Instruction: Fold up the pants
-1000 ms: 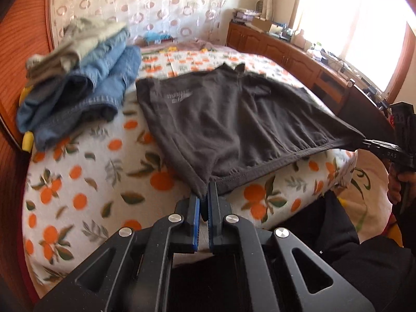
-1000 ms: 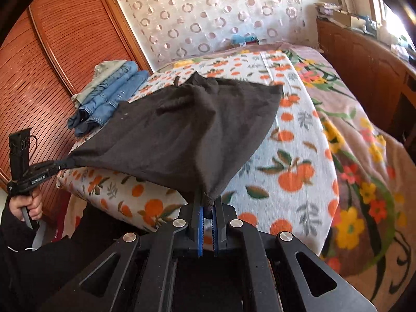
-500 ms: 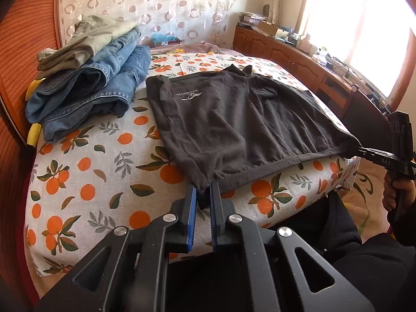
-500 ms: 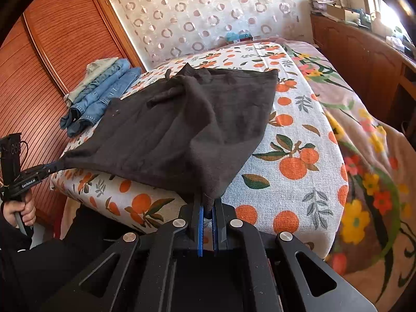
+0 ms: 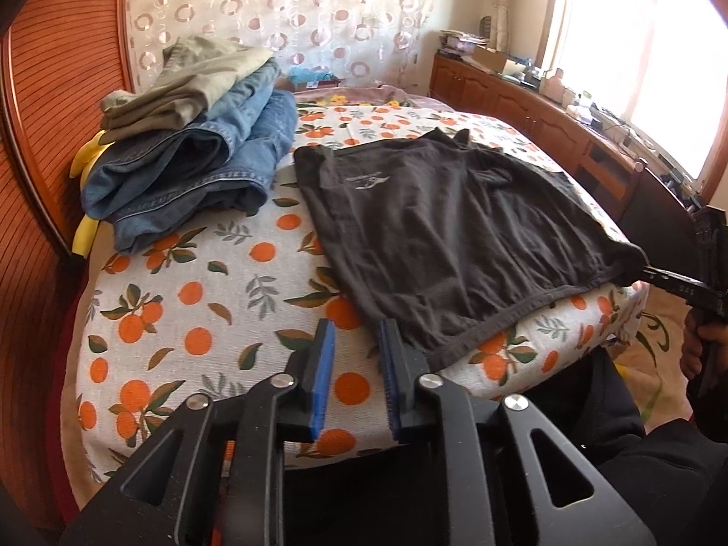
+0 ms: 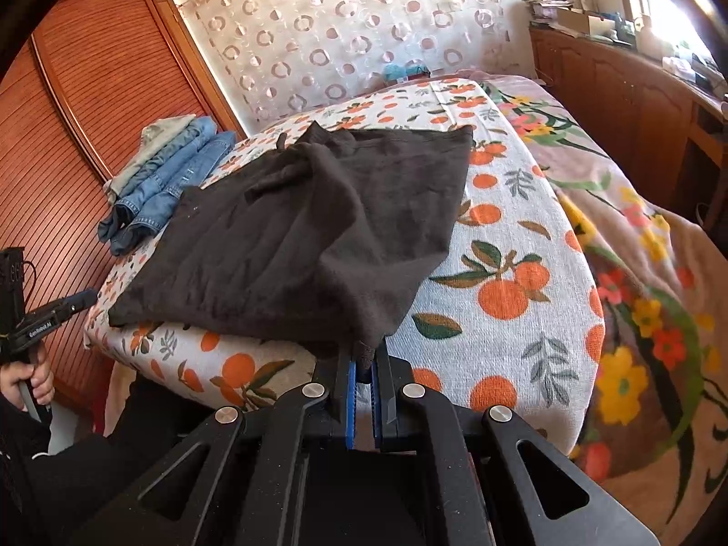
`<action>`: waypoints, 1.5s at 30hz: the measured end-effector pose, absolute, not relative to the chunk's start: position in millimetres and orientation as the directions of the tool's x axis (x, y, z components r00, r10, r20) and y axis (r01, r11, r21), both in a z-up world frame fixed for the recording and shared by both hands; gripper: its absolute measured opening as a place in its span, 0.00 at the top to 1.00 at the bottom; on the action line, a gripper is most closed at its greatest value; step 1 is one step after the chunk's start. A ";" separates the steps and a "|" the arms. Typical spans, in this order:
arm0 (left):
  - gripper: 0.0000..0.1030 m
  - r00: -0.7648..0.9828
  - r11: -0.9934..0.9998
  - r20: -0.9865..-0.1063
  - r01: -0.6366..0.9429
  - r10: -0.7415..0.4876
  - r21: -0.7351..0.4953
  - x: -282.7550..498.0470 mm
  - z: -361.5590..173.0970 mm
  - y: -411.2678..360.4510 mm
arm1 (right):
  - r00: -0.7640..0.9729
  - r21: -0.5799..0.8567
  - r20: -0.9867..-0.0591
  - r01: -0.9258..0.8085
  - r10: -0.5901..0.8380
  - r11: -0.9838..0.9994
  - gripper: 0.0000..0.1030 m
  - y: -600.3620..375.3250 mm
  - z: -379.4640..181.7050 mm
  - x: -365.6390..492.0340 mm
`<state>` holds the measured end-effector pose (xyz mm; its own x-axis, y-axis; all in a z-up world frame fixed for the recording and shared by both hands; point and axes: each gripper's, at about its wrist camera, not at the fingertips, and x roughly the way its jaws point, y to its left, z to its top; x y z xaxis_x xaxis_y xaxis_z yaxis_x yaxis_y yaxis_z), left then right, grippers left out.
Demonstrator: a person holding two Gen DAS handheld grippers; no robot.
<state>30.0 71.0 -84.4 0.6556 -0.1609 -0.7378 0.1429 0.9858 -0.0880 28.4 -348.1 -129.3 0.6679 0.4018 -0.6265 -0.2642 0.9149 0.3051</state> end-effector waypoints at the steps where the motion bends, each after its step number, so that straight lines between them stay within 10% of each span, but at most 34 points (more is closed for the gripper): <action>1: 0.72 0.656 0.987 -0.738 0.138 -0.155 -0.084 30.9 -85.6 72.0 | 0.671 0.305 -0.623 -0.265 0.402 0.915 0.96 -348.2 -127.8 28.6; 15: 0.28 0.732 0.988 -0.665 0.124 -0.150 -0.086 58.3 -75.3 81.3 | 0.692 0.232 -0.594 -0.342 0.411 0.911 0.96 -318.1 -96.0 47.3; 45: 0.27 0.737 0.991 -0.662 0.093 -0.137 -0.101 55.9 -82.3 86.6 | 0.479 0.255 -0.599 -0.645 0.641 0.721 0.83 -168.8 -103.7 104.2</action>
<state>55.9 86.6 -82.3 0.7365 -0.1367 -0.6625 0.0928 0.9905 -0.1013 104.2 -168.8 -103.7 0.4794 0.6413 -0.5991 -0.6446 0.7206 0.2554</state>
